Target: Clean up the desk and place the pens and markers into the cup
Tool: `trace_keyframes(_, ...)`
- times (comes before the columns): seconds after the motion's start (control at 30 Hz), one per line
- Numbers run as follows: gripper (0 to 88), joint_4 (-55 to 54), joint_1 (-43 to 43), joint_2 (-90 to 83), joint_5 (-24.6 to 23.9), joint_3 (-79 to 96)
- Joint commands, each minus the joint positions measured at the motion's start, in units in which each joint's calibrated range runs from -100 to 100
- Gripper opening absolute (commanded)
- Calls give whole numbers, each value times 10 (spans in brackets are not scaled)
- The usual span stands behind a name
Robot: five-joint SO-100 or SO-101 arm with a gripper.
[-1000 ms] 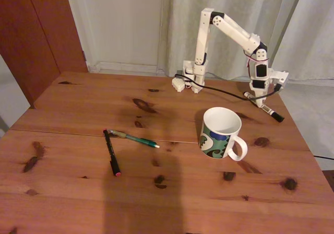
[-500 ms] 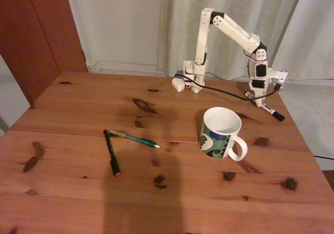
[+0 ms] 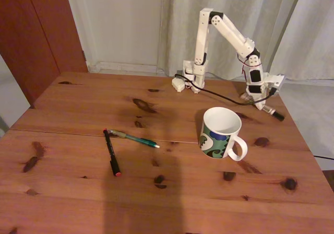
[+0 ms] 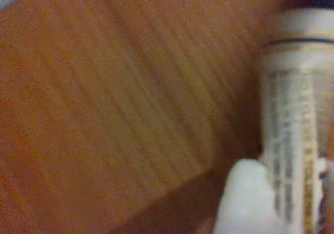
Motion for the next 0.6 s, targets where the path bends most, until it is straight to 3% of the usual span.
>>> trace_keyframes(0.0,11,-5,5,-3,-2,0)
trace_keyframes(0.57,8,-5,176,-89,24,-16)
